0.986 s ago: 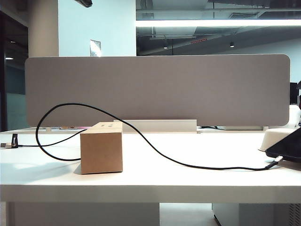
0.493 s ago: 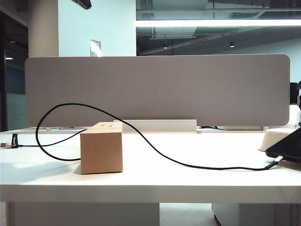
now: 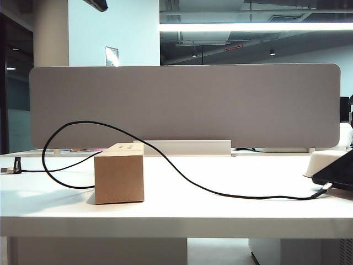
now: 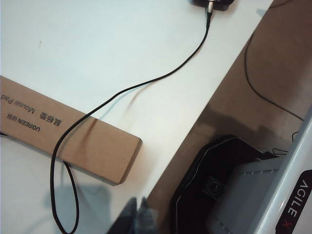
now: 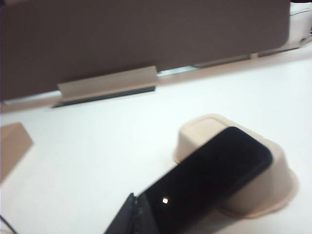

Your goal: Pick up the charging cable and the phone, plug the charging cable into the charging port on the phone, and finally place them back on the table.

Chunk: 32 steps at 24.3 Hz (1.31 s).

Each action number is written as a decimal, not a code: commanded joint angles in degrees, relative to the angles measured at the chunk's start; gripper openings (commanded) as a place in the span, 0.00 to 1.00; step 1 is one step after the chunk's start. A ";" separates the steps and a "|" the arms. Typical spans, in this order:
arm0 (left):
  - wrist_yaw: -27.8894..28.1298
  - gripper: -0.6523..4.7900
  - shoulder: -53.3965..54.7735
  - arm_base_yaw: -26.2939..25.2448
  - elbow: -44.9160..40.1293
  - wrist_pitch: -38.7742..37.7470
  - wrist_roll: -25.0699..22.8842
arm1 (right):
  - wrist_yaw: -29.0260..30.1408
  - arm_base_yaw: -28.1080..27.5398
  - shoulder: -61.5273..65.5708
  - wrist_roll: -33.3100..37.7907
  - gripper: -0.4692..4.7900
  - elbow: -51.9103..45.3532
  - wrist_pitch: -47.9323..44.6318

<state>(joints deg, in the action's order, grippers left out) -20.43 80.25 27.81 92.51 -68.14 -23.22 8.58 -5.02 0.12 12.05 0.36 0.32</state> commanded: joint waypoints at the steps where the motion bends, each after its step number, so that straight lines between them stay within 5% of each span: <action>1: -0.15 0.11 -0.22 -0.04 0.11 0.79 -0.37 | -4.92 -0.07 -0.02 -2.21 0.09 -0.35 1.84; 17: 2.19 0.11 -1.40 -0.09 -1.40 3.17 -0.28 | -5.44 -0.07 -0.02 -2.91 0.09 -0.33 3.37; 24: 11.23 0.11 -12.76 -1.38 -23.58 22.47 4.48 | -5.44 -0.07 -0.04 -2.91 0.09 -0.33 3.41; 32: 9.29 0.11 -24.09 -6.40 -41.03 41.97 10.47 | -5.51 -0.11 -0.04 -2.91 0.09 -0.33 3.56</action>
<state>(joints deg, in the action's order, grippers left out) -9.61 57.34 22.09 53.49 -31.24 -14.59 3.44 -5.04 0.12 9.39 0.36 4.23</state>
